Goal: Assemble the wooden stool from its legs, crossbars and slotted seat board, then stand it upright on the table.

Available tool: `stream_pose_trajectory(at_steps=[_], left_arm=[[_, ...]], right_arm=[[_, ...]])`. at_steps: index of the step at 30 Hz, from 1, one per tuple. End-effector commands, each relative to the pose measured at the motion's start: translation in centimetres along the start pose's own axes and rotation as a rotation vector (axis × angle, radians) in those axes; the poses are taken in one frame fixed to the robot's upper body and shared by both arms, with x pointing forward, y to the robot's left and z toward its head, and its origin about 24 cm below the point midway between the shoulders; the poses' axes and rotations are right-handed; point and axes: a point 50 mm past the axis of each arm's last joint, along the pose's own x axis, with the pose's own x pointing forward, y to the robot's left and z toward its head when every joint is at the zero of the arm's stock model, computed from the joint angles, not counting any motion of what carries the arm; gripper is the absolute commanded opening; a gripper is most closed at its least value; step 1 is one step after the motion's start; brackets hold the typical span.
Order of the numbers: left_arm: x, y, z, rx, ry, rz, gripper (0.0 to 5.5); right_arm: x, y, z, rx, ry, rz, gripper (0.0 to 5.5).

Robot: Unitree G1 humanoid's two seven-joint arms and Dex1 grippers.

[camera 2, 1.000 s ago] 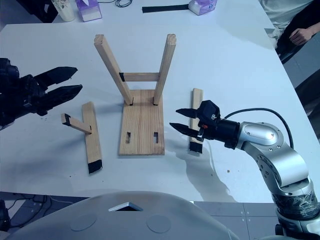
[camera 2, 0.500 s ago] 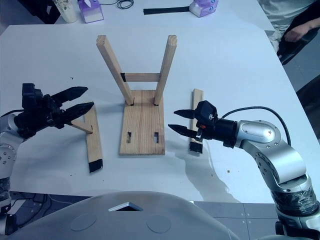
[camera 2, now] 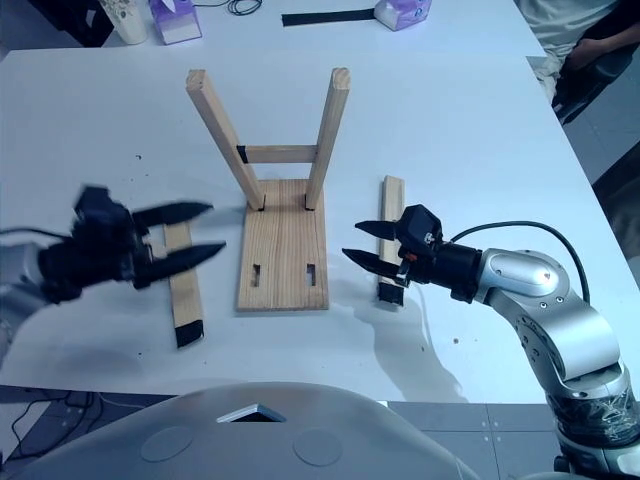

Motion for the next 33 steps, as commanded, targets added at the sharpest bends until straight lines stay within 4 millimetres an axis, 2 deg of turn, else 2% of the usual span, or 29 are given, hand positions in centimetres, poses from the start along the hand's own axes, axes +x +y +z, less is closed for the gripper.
stream_pose_trajectory(at_steps=[1,7,10,13,20,23,27,31,33], left_arm=[[-0.9,-1.2,-3.2,-0.015,0.102,0.058,3.15],[-1.7,-1.6,-8.1,-0.045,0.257,0.055,3.15],[-2.0,-1.6,-9.5,-0.043,0.308,0.054,3.15],[-2.6,-0.9,-9.9,-0.013,0.35,0.064,3.15],[-4.7,2.3,-7.9,0.058,0.377,0.072,3.15],[-5.8,3.1,-7.4,0.071,0.402,0.07,3.15],[-7.2,4.8,-6.0,0.103,0.404,0.145,3.15],[-7.8,5.3,-4.1,0.121,0.401,0.167,3.15],[-7.1,5.3,-2.8,0.124,0.382,0.153,3.15]], right_arm=[[-0.3,0.5,-0.1,0.008,-0.008,-0.019,2.3],[0.1,0.9,-0.2,0.015,-0.018,-0.029,2.3],[0.2,1.0,-0.4,0.018,-0.015,-0.031,2.3],[0.1,1.1,-0.5,0.02,-0.015,-0.039,2.3],[0.0,1.6,-0.8,0.032,-0.016,-0.073,2.3],[-0.1,1.7,-0.8,0.032,-0.015,-0.083,2.3],[-0.3,1.8,-1.0,0.032,-0.005,-0.1,2.3],[-0.9,2.0,-1.2,0.041,0.001,-0.126,2.3],[-1.4,2.3,-1.4,0.052,0.003,-0.153,2.3]])
